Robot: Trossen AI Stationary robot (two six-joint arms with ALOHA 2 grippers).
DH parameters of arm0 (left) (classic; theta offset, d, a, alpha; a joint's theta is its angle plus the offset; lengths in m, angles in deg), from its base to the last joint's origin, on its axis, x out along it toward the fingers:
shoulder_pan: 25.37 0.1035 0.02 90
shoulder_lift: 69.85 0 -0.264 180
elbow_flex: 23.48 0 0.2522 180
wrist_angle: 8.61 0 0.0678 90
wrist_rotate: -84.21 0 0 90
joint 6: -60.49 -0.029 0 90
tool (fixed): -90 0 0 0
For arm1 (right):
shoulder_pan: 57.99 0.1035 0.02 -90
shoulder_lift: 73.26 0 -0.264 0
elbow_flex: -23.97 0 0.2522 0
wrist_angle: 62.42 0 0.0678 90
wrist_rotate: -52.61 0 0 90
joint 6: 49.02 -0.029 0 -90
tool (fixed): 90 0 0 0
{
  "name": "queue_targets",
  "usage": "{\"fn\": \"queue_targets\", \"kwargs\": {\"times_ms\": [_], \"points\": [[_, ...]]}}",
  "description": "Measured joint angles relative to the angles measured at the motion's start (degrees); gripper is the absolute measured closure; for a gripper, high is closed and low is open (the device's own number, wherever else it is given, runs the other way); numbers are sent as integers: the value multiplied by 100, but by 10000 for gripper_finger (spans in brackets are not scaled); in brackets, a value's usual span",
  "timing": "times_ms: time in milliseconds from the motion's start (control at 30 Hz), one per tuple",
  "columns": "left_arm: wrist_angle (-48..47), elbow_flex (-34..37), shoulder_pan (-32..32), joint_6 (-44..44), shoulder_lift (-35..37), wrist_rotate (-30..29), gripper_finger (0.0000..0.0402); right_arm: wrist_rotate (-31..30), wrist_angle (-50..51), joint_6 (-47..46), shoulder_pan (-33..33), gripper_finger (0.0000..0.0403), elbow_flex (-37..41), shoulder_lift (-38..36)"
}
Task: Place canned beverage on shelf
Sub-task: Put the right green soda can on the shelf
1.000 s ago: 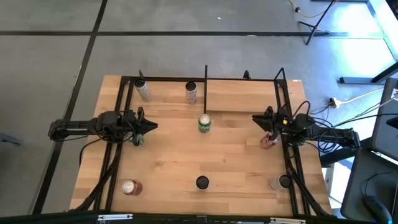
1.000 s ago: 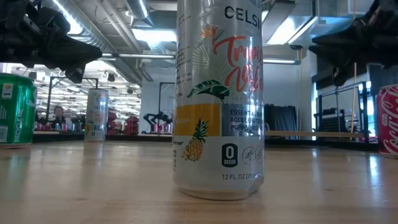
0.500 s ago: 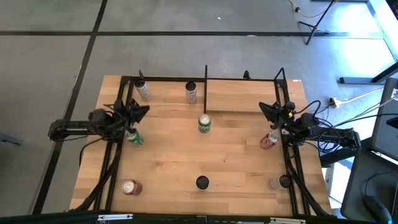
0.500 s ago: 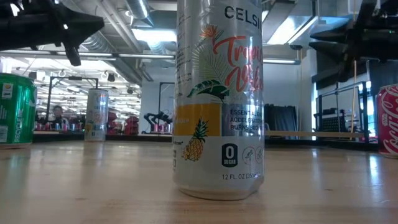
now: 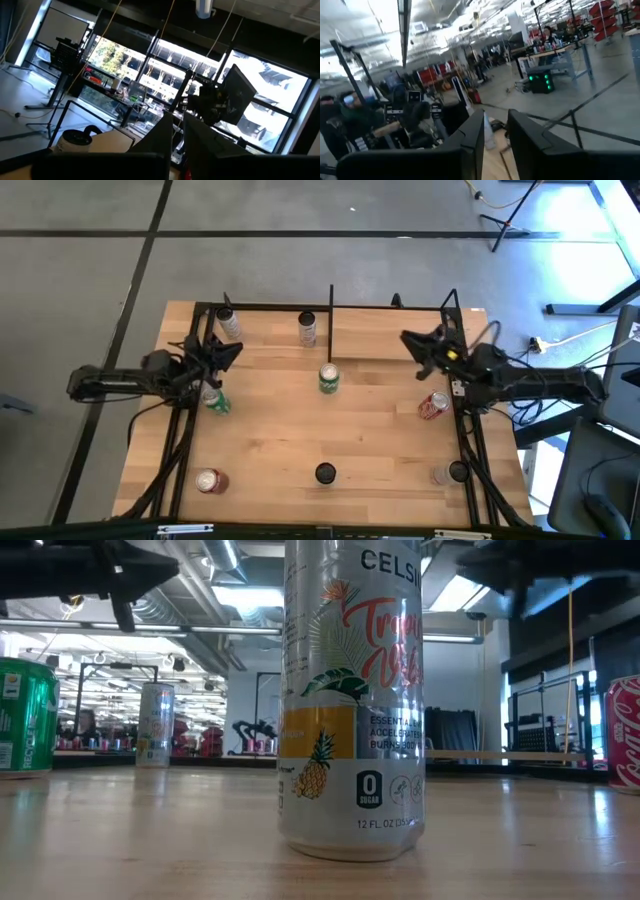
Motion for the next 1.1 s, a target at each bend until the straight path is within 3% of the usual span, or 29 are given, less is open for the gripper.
{"fn": "queue_targets", "kwargs": {"times_ms": [200,467,633,800,967,1100], "points": [[183,-130,0,0,-467,9,363,107,-4,-14,0,324,-1439,1737],[277,-132,0,148,-488,-10,363,66,192,-3,0,324,-2908,3247],[301,-132,0,169,-486,-20,363,354,1227,21,0,312,-3691,3950],[318,-134,-2,173,-486,83,363,715,2931,135,0,240,-4820,4689],[338,-134,-2,191,-486,337,363,467,4667,132,0,145,-5957,5475],[340,-134,-2,192,-486,436,363,765,5807,118,-2,80,-6602,5998]]}}
